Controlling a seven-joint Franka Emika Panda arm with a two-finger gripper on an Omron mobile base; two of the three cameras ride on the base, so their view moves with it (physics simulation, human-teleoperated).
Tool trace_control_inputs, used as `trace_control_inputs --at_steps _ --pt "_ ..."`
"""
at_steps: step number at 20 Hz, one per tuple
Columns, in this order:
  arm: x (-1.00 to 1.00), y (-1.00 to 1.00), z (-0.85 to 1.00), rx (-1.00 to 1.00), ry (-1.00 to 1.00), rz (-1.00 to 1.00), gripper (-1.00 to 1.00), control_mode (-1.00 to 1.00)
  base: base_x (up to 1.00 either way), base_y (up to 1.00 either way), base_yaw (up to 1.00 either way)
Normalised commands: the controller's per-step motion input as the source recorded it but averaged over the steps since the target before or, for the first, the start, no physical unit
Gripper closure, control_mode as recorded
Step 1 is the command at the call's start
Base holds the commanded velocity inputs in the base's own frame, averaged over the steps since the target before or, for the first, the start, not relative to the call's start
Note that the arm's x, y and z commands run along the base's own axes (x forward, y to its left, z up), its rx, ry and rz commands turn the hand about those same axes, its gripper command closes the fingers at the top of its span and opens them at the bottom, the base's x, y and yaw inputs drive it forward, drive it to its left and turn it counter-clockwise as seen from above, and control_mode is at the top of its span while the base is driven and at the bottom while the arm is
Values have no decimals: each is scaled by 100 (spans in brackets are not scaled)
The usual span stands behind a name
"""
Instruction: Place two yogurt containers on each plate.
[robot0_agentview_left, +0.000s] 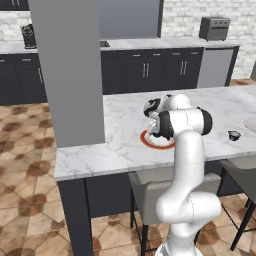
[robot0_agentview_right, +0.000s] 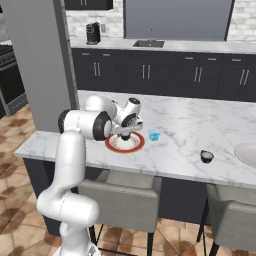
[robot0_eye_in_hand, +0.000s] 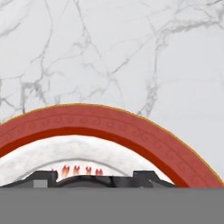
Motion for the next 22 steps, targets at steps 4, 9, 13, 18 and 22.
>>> trace_control_inputs --at_steps 4,9,13,18,22 --pt "2 0 -35 0 2 0 -100 -100 0 0 0" --pt "-6 0 -7 0 1 0 -100 -100 0 0 0" --pt "-7 0 0 0 0 0 -100 -100 0 0 0" --pt "-19 -1 4 0 0 0 -100 -100 0 0 0" --pt "-39 -5 24 0 0 -3 -100 -100 0 0 0"
